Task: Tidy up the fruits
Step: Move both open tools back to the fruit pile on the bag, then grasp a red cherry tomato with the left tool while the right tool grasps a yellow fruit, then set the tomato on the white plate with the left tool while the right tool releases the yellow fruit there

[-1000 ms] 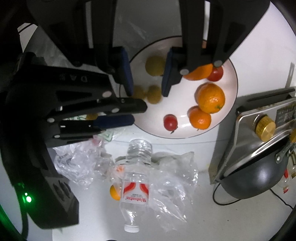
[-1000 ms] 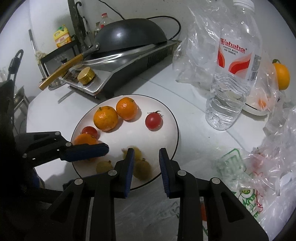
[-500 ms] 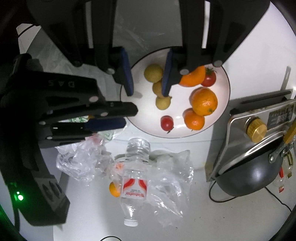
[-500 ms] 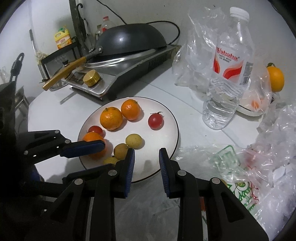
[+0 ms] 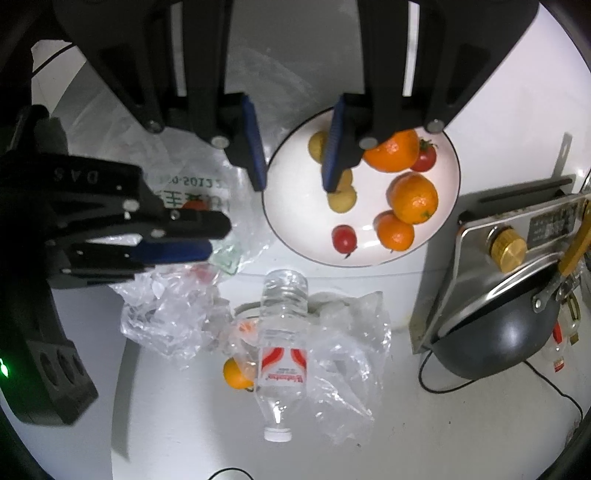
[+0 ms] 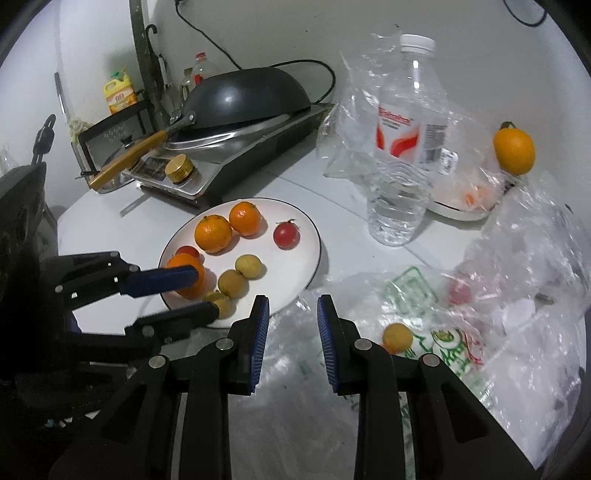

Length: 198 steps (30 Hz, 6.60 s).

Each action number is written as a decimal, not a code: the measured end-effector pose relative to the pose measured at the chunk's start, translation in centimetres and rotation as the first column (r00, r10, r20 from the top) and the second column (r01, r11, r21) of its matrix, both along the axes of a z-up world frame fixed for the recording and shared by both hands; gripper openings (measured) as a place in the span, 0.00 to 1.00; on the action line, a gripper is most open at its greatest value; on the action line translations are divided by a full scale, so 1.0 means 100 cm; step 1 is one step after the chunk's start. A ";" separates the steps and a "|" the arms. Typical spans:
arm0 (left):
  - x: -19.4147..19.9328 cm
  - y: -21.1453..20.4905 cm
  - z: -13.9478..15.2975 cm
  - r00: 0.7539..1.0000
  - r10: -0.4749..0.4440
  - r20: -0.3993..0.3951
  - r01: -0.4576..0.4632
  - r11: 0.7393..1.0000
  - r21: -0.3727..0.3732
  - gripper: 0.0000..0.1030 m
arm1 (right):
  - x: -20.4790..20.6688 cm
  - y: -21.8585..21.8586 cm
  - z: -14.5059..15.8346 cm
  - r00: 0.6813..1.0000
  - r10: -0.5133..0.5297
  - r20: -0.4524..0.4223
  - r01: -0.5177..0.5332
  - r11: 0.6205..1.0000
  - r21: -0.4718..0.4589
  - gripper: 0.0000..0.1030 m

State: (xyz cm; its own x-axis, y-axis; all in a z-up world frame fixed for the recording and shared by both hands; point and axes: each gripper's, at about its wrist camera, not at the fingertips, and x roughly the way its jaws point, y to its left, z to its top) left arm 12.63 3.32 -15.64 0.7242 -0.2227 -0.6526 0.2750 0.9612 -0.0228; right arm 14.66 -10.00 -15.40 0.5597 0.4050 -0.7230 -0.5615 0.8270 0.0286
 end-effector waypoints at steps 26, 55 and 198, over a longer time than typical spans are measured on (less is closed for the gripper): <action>-0.011 -0.063 0.007 0.999 -0.041 -0.005 0.041 0.997 0.068 0.34 | -0.022 -0.086 -0.010 0.996 -0.091 -0.012 0.092 0.994 0.067 0.28; 0.040 -0.123 -0.021 0.989 -0.118 -0.085 0.128 0.983 0.134 0.57 | 0.015 -0.134 -0.024 0.992 -0.118 -0.048 0.124 0.984 0.128 0.28; 0.054 0.027 -0.017 0.991 0.129 -0.020 -0.128 0.990 0.055 0.33 | 0.048 0.037 -0.031 0.993 0.092 -0.070 -0.093 0.996 -0.005 0.27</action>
State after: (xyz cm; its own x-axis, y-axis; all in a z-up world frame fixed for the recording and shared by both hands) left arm 18.04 6.05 -17.33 0.7288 -0.0935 -0.6783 0.1493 0.9885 0.0242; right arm 19.43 -6.25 -18.52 0.4681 0.4469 -0.7623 -0.6325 0.7719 0.0641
